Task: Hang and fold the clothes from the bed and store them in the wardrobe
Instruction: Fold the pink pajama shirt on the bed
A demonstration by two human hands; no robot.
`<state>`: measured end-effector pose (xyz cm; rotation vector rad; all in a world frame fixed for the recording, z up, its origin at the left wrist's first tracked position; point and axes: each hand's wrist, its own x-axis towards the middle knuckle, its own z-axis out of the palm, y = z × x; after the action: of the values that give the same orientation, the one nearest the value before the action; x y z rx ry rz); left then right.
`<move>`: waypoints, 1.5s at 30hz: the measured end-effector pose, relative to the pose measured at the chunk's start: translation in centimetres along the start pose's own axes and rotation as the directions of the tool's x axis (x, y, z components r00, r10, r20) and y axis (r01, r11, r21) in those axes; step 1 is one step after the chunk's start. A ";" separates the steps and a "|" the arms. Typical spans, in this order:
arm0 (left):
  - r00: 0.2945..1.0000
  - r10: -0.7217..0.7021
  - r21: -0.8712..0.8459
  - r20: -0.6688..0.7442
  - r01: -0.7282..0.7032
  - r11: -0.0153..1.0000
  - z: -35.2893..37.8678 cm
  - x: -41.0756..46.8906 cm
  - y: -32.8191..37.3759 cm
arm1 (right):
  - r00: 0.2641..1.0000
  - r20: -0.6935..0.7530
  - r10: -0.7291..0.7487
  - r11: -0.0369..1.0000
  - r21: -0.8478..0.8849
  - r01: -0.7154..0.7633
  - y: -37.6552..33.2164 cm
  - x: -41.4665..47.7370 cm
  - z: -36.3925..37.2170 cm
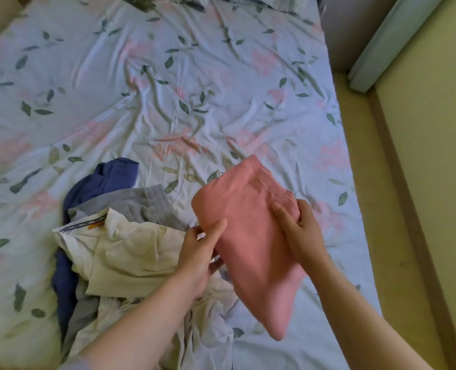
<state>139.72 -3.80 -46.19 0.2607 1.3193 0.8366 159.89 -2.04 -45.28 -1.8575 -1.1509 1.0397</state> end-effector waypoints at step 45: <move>0.064 0.995 0.337 -0.079 -0.937 0.087 -24.6 -59.3 38.4 | 0.470 -0.152 -0.870 0.351 0.479 0.805 -61.5 -40.4 9.8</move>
<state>101.23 -23.78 14.78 1.4161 1.3998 2.0009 117.96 -16.02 14.31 -0.5594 -1.4845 0.6994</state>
